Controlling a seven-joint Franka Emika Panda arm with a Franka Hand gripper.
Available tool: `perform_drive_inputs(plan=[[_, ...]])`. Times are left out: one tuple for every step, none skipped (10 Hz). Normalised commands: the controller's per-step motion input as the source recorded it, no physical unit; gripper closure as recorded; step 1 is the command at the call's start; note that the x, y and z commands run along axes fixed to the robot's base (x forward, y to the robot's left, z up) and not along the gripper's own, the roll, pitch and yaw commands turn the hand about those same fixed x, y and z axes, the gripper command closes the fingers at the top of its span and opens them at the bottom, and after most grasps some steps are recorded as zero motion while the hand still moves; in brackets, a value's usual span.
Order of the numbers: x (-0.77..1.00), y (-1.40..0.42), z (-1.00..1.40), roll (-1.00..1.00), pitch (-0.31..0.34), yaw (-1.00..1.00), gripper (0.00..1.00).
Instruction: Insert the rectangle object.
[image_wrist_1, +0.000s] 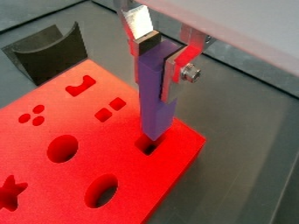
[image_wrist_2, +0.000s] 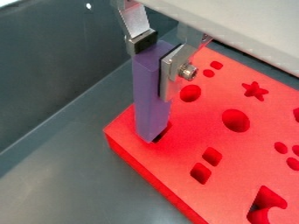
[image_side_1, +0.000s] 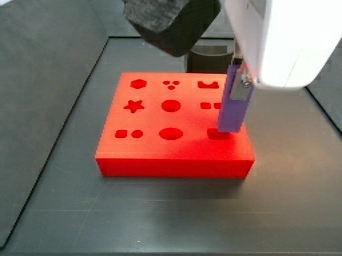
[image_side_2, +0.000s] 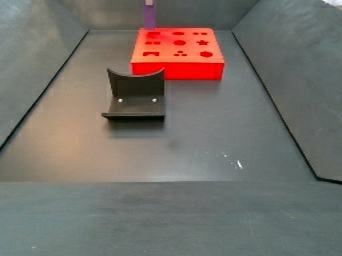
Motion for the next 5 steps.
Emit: perform_drive_inputs(plan=[[-0.25,0.00,-0.24,0.00,-0.050,-0.09,1.00],[-0.22,0.00,-0.20,0.00,-0.046,-0.09,1.00],[-0.07,0.00,-0.20,0.00,-0.056,-0.02,1.00],[0.00,0.00,-0.19,0.00,-0.057,0.00,1.00],[0.00,0.00,-0.17,0.00,-0.060,0.00,1.00]])
